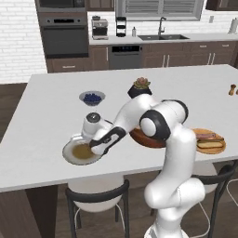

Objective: Place one bun and one sausage from the bowl on each plate.

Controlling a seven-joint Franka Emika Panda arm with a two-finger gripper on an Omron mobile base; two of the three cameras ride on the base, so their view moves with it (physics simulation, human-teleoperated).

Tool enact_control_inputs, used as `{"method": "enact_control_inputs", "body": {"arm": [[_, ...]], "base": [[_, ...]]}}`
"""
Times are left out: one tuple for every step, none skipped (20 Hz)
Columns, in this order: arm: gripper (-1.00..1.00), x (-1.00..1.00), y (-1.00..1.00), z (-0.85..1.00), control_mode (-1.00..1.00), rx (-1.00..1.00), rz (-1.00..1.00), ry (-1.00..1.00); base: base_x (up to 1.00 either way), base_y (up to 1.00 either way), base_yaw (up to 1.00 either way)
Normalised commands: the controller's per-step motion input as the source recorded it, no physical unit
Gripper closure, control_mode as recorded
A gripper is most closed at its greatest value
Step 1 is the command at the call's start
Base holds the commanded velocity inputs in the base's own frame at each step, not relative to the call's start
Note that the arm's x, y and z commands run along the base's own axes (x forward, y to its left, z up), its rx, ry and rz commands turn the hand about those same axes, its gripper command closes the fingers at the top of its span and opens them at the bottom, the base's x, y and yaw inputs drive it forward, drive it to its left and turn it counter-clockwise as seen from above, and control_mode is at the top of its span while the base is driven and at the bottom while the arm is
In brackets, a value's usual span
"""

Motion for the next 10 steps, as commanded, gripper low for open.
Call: {"method": "enact_control_inputs", "body": {"arm": [[-1.0,0.11,0.02,0.0,-1.0,0.0,0.0,0.0],[-1.0,0.09,0.0,0.0,-1.0,0.0,0.0,0.0],[-1.0,0.09,0.0,0.06,-1.0,0.0,0.0,0.0],[-1.0,0.15,0.0,0.16,-1.0,0.0,0.0,0.0],[-1.0,0.15,0.0,0.21,-1.0,0.0,-0.01,0.0],[-1.0,0.14,0.0,0.44,-1.0,0.0,-0.03,0.01],[-1.0,0.11,0.0,0.65,-1.0,0.0,-0.03,0.07],[-1.0,0.12,0.0,0.81,-1.0,0.0,-0.04,0.03],[-1.0,0.16,-0.01,0.97,-1.0,0.0,-0.05,0.03],[-1.0,0.15,-0.04,1.0,-1.0,0.0,-0.05,0.05]], "base": [[0.0,0.0,0.0],[0.0,0.0,0.0],[0.0,0.0,0.0],[0.0,0.0,0.0],[0.0,0.0,0.0],[0.0,0.0,0.0],[0.0,0.0,0.0],[0.0,0.0,0.0],[0.0,0.0,0.0],[0.0,0.0,0.0]]}}
